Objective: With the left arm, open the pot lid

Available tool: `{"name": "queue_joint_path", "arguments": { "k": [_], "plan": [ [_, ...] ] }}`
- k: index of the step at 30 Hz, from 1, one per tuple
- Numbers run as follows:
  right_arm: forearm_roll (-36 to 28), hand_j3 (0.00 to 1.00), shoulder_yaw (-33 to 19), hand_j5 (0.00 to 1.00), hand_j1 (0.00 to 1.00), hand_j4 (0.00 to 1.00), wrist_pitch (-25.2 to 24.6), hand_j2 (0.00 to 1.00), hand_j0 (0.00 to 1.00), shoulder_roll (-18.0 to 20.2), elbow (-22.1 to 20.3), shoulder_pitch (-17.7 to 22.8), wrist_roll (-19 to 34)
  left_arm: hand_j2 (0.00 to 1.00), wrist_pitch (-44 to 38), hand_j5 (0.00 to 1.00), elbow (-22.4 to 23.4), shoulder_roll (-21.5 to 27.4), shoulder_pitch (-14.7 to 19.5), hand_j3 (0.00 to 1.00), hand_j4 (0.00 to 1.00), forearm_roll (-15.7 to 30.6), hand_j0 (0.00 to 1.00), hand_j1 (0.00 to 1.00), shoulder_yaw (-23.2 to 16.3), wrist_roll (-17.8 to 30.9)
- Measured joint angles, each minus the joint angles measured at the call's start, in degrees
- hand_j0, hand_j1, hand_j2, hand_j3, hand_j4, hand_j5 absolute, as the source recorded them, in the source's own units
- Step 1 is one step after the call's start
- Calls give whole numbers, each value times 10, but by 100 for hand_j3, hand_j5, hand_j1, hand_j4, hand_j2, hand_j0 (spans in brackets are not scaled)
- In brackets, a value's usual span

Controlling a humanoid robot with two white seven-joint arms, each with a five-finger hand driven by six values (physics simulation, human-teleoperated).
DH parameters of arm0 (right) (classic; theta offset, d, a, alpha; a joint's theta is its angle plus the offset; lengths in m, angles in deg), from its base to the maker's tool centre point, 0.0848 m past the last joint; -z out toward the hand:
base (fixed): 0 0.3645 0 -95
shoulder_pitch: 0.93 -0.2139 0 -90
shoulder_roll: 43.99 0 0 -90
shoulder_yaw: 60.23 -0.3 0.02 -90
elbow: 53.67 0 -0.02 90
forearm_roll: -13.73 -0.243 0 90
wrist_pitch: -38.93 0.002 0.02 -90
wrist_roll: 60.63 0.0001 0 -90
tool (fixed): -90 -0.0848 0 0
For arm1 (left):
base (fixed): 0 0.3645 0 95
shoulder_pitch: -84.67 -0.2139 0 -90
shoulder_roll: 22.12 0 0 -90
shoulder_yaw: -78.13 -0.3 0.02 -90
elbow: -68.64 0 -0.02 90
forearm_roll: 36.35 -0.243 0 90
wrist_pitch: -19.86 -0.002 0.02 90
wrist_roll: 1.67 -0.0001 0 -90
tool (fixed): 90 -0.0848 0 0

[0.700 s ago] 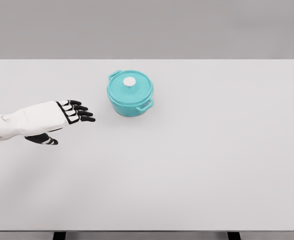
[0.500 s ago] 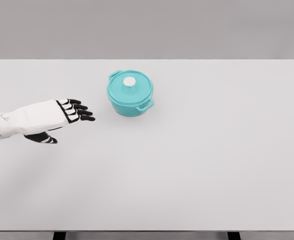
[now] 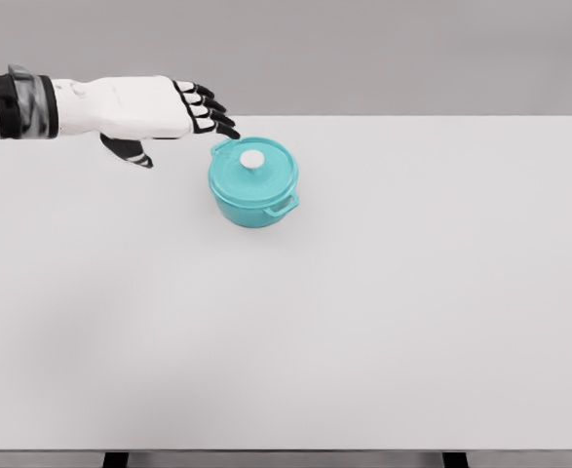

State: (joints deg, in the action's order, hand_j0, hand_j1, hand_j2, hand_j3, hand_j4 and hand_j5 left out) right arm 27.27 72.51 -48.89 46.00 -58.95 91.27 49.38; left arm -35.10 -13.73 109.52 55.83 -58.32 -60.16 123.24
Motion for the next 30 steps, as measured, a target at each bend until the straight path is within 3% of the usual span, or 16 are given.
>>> {"name": "queue_joint_path", "arguments": {
  "k": [4,11,30],
  "plan": [
    [0,100,0,100,100,100,0,100,100,0,0,0,0,100,1,100,62,-65,32,100,100,0,100,100,-48,1],
    [0,100,0,100,100,100,0,100,100,0,0,0,0,97,1,97,131,-130,39,97,97,0,97,97,-65,1],
    [0,100,0,100,100,100,0,100,100,0,0,0,0,89,1,89,190,-148,40,89,89,-8,89,89,-97,1]
  ]
}}
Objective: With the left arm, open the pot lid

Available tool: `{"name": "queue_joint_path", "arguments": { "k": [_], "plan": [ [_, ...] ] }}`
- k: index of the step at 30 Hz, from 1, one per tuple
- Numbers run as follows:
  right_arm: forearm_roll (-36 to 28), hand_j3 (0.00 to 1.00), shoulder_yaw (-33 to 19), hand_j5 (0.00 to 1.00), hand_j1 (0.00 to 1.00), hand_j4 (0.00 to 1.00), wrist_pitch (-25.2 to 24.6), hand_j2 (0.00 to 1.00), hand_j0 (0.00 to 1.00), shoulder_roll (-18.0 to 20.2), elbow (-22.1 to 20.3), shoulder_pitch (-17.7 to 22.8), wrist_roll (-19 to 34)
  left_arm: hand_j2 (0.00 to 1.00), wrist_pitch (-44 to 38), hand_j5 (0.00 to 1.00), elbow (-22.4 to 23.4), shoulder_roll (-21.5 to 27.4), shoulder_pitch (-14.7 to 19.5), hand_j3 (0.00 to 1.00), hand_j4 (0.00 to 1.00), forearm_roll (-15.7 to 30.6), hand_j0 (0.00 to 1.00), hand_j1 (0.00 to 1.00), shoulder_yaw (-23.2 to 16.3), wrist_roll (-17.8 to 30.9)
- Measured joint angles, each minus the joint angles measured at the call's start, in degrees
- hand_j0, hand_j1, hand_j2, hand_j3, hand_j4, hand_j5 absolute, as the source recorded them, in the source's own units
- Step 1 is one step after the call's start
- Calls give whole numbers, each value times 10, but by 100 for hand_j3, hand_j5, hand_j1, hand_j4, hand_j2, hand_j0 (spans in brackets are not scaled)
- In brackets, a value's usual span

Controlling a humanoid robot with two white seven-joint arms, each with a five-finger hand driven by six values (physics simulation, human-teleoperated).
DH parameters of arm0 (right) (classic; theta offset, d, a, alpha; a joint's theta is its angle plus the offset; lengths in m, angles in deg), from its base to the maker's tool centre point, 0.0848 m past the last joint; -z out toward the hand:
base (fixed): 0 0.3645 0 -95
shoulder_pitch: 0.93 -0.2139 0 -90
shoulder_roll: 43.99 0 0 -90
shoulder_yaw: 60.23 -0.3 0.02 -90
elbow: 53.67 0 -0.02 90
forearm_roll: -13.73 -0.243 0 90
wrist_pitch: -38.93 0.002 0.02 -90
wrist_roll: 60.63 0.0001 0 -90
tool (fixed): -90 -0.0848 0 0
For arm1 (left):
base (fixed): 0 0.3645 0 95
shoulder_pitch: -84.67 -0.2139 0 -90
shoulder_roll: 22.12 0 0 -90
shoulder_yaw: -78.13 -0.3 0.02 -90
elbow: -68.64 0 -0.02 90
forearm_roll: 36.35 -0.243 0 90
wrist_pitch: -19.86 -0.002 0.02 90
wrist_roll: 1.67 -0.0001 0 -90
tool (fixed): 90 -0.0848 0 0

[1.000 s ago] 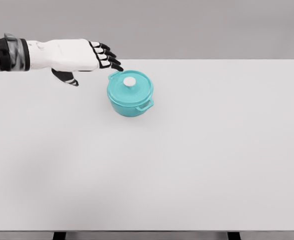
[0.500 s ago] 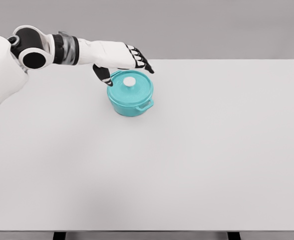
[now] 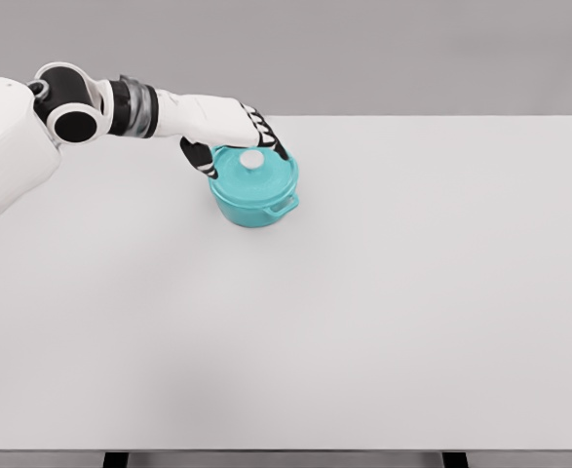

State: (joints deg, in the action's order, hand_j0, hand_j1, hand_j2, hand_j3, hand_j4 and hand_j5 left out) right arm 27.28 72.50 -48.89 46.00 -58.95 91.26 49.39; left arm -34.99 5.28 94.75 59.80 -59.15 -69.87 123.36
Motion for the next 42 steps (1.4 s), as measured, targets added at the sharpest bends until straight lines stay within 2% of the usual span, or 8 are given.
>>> {"name": "queue_joint_path", "arguments": {
  "k": [3,10,20,34,42],
  "plan": [
    [0,100,0,100,100,100,0,100,100,0,0,0,0,89,0,89,6,-8,0,89,89,-7,89,89,-3,0],
    [0,100,0,100,100,100,0,100,100,0,0,0,0,79,0,79,22,-21,0,79,79,-21,79,79,-5,0],
    [0,100,0,100,100,100,0,100,100,0,0,0,0,74,0,74,36,-29,0,74,74,-31,74,74,-5,0],
    [0,100,0,100,100,100,0,100,100,0,0,0,0,73,0,73,51,-44,0,73,73,-43,73,73,-5,0],
    [0,100,0,100,100,100,0,100,100,0,0,0,0,73,-4,73,82,-61,1,73,73,-64,73,73,-3,0]
  ]
}}
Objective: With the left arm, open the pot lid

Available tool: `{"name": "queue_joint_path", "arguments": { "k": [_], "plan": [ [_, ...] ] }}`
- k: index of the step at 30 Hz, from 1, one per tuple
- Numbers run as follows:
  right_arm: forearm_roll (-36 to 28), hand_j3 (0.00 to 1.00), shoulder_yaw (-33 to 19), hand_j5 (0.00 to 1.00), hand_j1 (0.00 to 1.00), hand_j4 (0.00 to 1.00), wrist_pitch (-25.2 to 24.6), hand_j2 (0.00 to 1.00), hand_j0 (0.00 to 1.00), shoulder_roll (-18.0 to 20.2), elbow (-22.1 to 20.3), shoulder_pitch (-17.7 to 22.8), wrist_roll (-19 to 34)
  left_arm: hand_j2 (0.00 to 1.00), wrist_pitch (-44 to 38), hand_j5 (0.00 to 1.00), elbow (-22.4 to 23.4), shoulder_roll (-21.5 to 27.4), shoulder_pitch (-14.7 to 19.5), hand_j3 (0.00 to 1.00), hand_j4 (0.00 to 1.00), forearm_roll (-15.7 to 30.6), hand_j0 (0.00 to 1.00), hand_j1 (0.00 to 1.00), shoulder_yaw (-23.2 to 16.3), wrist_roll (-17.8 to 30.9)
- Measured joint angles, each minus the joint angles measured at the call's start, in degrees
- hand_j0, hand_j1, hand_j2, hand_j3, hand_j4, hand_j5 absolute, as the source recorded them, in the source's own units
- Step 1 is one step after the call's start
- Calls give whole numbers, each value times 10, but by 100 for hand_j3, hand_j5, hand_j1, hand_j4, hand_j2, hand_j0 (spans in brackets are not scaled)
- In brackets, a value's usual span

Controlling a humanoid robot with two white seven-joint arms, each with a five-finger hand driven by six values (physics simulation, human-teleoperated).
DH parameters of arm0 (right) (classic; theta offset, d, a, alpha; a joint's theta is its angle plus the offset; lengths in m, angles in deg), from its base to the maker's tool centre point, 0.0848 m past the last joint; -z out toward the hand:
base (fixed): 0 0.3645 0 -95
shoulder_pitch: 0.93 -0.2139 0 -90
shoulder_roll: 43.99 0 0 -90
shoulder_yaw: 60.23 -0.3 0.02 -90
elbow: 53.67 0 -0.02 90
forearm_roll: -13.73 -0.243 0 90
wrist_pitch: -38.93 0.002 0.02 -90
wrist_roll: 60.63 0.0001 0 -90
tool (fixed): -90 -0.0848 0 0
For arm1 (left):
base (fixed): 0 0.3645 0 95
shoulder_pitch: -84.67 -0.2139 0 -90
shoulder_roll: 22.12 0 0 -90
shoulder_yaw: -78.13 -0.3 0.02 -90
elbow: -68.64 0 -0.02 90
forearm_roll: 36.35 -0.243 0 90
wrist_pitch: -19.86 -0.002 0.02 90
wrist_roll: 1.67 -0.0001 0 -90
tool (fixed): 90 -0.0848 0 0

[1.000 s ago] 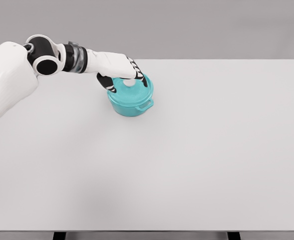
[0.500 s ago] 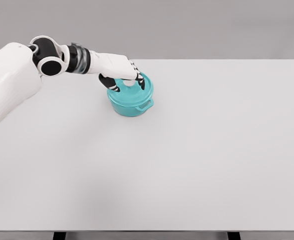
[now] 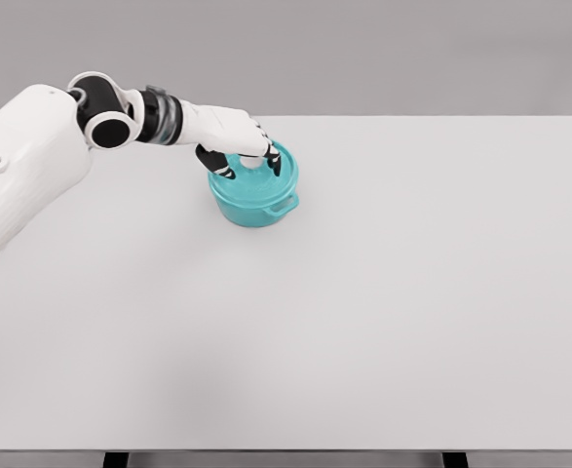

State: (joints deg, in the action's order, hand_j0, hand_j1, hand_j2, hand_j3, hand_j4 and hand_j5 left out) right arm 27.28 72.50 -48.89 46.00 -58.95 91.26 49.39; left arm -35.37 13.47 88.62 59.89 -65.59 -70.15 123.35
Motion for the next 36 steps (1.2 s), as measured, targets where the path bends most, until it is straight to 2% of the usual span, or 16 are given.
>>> {"name": "queue_joint_path", "arguments": {
  "k": [5,9,17,23,25,31,36],
  "plan": [
    [0,100,0,100,100,100,0,100,100,0,0,0,0,73,-1,73,4,-3,0,73,73,-4,73,73,2,0],
    [0,100,0,100,100,100,0,100,100,0,0,0,0,57,-1,57,5,-4,0,57,57,-5,57,57,3,0],
    [0,100,0,100,100,100,0,100,100,0,0,0,0,35,2,35,4,-2,1,35,35,-5,35,35,4,0],
    [0,100,0,100,100,100,0,100,100,0,0,0,0,35,3,35,-1,15,15,35,35,-2,35,35,6,0],
    [0,100,0,100,100,100,0,100,100,0,0,0,0,35,3,35,-8,37,23,35,35,-1,35,35,6,0],
    [0,100,0,100,100,100,0,100,100,0,0,0,0,35,4,35,-43,136,17,35,35,-3,35,35,2,0],
    [0,100,0,100,100,100,0,100,100,0,0,0,0,38,4,38,-48,166,-4,38,38,-16,38,38,0,0]
  ]
}}
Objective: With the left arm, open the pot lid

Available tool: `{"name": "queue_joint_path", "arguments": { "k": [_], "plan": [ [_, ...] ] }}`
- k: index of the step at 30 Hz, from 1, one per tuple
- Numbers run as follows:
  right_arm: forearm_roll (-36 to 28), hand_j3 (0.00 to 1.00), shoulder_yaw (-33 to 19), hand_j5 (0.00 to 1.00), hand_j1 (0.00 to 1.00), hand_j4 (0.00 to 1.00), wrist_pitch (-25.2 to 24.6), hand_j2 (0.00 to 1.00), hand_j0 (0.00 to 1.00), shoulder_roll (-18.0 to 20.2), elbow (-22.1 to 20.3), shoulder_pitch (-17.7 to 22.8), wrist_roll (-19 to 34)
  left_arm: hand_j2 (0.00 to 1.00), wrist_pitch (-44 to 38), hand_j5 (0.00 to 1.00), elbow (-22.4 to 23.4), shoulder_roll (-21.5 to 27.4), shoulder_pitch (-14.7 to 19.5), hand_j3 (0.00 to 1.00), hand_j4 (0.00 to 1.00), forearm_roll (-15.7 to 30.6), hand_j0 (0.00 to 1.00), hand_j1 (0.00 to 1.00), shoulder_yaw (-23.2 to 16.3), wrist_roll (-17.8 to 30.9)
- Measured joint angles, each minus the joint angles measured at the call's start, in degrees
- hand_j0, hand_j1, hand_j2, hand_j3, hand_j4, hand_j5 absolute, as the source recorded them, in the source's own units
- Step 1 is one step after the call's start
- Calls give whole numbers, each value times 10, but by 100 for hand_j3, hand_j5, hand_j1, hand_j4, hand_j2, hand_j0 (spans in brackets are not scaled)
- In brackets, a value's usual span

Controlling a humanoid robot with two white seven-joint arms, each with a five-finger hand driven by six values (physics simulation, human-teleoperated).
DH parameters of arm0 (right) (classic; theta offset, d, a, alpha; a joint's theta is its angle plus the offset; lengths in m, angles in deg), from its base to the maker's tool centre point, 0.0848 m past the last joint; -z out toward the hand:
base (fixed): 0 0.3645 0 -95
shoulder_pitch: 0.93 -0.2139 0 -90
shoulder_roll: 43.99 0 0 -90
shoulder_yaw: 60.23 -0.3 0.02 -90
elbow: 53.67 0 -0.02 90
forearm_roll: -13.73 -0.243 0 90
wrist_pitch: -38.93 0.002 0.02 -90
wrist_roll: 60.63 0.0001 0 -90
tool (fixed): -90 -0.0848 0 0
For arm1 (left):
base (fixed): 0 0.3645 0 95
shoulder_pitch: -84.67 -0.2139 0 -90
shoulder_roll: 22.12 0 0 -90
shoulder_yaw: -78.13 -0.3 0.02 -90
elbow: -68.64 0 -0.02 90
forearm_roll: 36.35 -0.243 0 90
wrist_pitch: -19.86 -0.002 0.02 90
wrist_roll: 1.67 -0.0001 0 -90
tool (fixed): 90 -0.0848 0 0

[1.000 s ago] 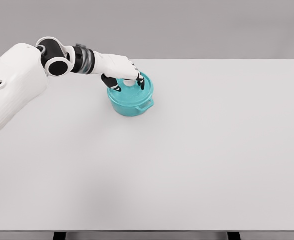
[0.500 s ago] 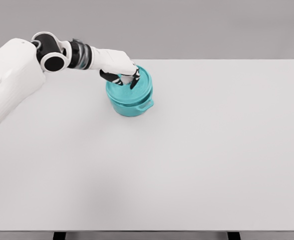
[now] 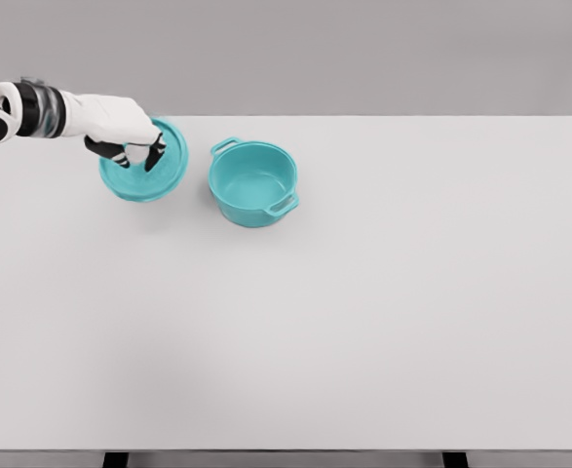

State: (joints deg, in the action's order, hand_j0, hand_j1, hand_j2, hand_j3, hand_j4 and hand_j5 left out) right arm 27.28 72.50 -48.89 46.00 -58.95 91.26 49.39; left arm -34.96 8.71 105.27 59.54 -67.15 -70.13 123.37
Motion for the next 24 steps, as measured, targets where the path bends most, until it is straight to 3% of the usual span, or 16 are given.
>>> {"name": "queue_joint_path", "arguments": {
  "k": [1,3,5,7,15,20,24],
  "plan": [
    [0,100,0,100,100,100,0,100,100,0,0,0,0,39,0,39,0,2,-2,39,39,-5,39,39,0,0],
    [0,100,0,100,100,100,0,100,100,0,0,0,0,54,0,54,1,4,-8,54,54,-23,54,54,-1,0],
    [0,100,0,100,100,100,0,100,100,0,0,0,0,87,0,87,4,4,-9,87,87,-37,87,87,-3,0],
    [0,100,0,100,100,100,0,100,100,0,0,0,0,98,0,98,8,5,-13,98,98,-44,98,98,-9,0],
    [0,100,0,100,100,100,0,100,100,0,0,0,0,100,-1,100,32,9,-19,100,100,-42,100,100,-15,0],
    [0,100,0,100,100,100,0,100,100,0,0,0,0,100,-1,100,112,52,-20,100,100,67,100,100,-15,0],
    [0,100,0,100,100,100,0,100,100,0,0,0,0,100,0,100,162,63,-20,100,100,97,100,100,-14,0]
  ]
}}
